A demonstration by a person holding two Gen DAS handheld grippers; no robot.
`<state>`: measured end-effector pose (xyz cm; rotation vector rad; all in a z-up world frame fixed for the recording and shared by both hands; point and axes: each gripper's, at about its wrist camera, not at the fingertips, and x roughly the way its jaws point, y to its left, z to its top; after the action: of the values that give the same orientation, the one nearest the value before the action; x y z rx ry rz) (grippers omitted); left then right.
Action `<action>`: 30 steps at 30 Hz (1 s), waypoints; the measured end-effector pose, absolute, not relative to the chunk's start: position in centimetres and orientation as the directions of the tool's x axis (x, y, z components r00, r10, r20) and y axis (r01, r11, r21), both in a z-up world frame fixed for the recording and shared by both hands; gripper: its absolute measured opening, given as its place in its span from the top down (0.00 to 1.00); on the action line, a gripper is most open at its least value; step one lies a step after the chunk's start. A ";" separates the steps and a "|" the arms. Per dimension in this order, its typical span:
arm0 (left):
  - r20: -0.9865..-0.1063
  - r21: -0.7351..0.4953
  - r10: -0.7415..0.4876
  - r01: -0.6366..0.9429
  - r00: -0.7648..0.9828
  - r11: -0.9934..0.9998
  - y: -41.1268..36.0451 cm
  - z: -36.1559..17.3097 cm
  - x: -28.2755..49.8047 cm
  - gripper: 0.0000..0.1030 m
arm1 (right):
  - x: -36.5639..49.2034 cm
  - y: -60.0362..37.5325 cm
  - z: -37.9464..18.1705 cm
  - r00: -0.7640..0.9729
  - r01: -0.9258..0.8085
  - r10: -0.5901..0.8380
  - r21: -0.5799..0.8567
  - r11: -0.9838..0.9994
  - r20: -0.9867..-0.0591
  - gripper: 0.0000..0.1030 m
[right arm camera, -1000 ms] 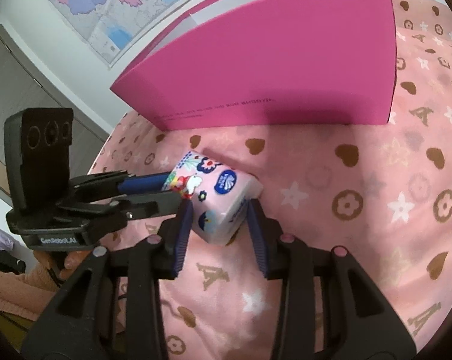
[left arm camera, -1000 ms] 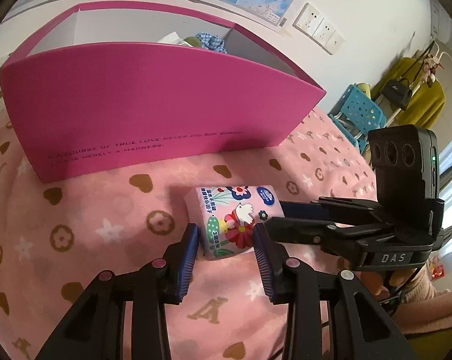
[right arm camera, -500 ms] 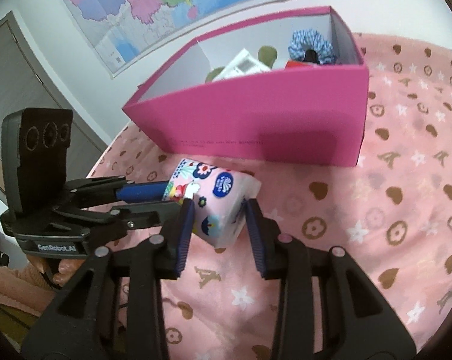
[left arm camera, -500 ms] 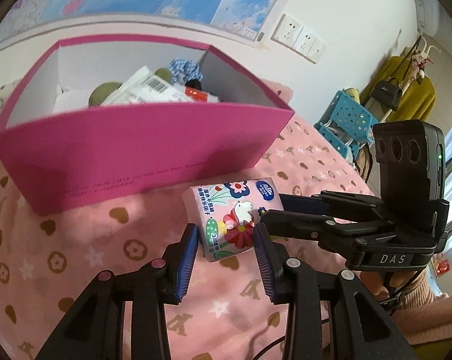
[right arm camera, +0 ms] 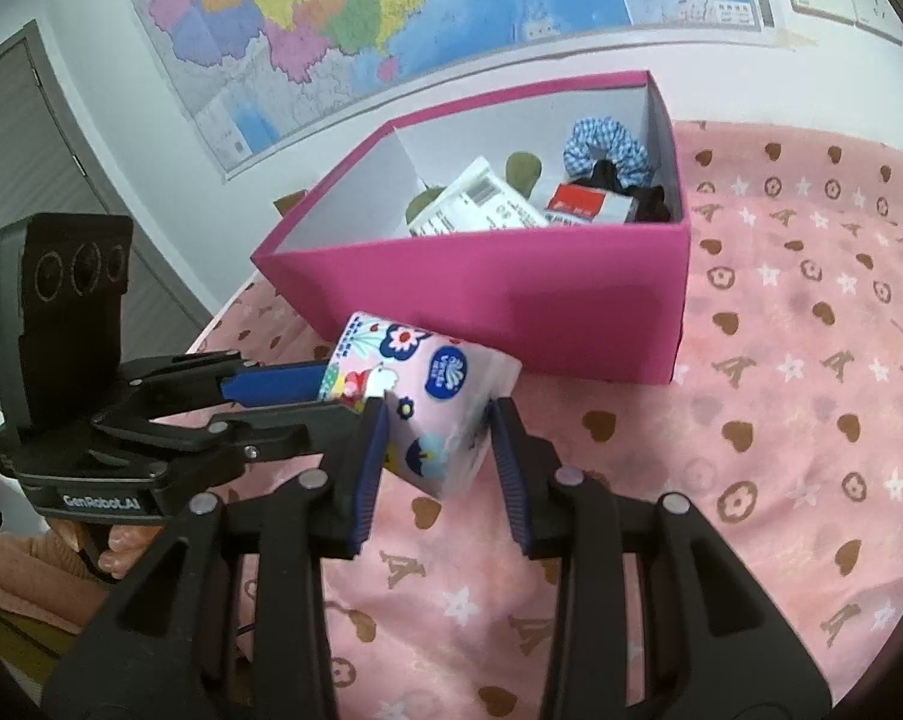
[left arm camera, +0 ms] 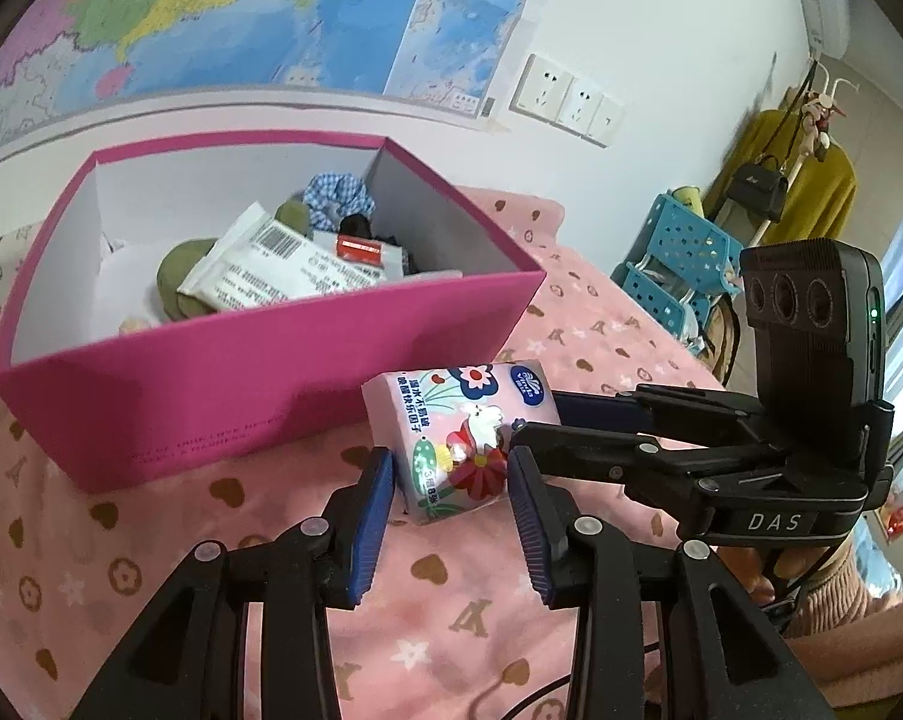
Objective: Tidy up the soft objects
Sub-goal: 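Carry the floral tissue pack into the pink box and open the left gripper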
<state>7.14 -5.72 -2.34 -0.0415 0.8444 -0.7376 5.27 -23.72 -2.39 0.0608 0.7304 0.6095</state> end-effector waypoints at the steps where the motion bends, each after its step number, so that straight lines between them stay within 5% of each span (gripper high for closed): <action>1: -0.660 -0.308 -0.608 0.579 0.441 0.755 -5.8 -2.1 7.2 0.60 | 5.3 -23.7 -2.1 0.586 -0.502 0.541 0.254 0.827 -0.603 0.63; 30: -0.574 -0.281 -0.635 0.604 0.516 0.746 -7.3 1.8 9.7 0.59 | 7.2 -24.3 2.5 0.665 -0.512 0.535 0.203 0.835 -0.521 0.63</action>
<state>9.68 -7.33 1.79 -0.0479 0.7096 -0.7442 7.17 -24.28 2.54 0.0401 0.6013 0.5908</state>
